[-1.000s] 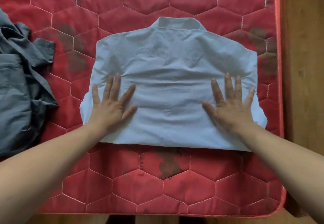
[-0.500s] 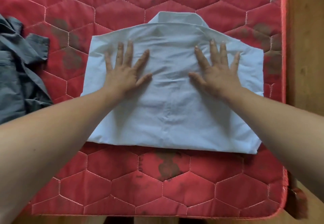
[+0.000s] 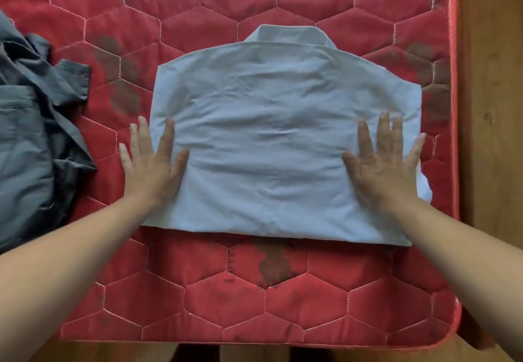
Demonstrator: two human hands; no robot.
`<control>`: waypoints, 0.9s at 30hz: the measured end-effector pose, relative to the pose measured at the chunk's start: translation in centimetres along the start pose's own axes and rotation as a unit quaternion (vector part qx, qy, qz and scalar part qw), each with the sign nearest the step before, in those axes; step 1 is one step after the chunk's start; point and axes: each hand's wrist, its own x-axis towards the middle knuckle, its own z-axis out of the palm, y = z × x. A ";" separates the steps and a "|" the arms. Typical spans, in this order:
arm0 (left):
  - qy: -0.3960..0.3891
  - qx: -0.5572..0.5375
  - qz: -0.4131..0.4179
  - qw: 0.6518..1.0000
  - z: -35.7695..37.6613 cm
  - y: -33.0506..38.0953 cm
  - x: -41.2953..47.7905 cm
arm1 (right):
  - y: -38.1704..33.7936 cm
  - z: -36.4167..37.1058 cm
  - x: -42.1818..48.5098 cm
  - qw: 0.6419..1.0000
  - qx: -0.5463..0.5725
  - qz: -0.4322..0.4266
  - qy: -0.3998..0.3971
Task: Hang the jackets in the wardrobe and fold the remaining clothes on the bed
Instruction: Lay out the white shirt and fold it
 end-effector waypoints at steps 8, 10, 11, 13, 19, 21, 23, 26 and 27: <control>0.028 -0.250 -0.138 0.958 -4.0 0.9 1.0 | -9.2 0.5 -2.3 0.984 -0.012 -0.155 -0.085; -0.067 -0.281 -0.166 0.943 -5.0 0.2 1.7 | -9.1 0.6 -2.0 0.982 -0.010 -0.151 -0.111; -0.128 -0.302 -0.168 0.930 -5.7 -0.3 2.0 | -9.0 0.3 -1.9 0.981 -0.008 -0.149 -0.124; -0.239 -0.345 -0.156 0.894 -7.3 -0.4 1.9 | -9.0 -1.0 -1.7 0.979 0.004 -0.146 -0.140; -0.311 -0.428 -0.020 0.848 -11.6 9.6 -1.7 | -9.2 -7.5 -2.5 0.902 0.399 -0.042 -0.162; -0.280 -0.420 0.032 0.862 -11.4 15.8 -3.4 | -8.3 -9.6 -2.8 0.781 0.583 0.057 -0.217; -0.226 -0.373 0.083 0.896 -10.2 22.2 -4.6 | -6.2 -11.0 -2.8 0.686 0.679 0.130 -0.229; -0.250 -0.313 0.165 0.901 -7.3 30.4 -6.4 | -1.3 -11.3 -2.7 0.646 0.714 0.177 -0.204; -0.278 -0.280 0.188 0.899 -6.0 32.4 -7.1 | 0.3 -11.0 -3.0 0.658 0.701 0.197 -0.191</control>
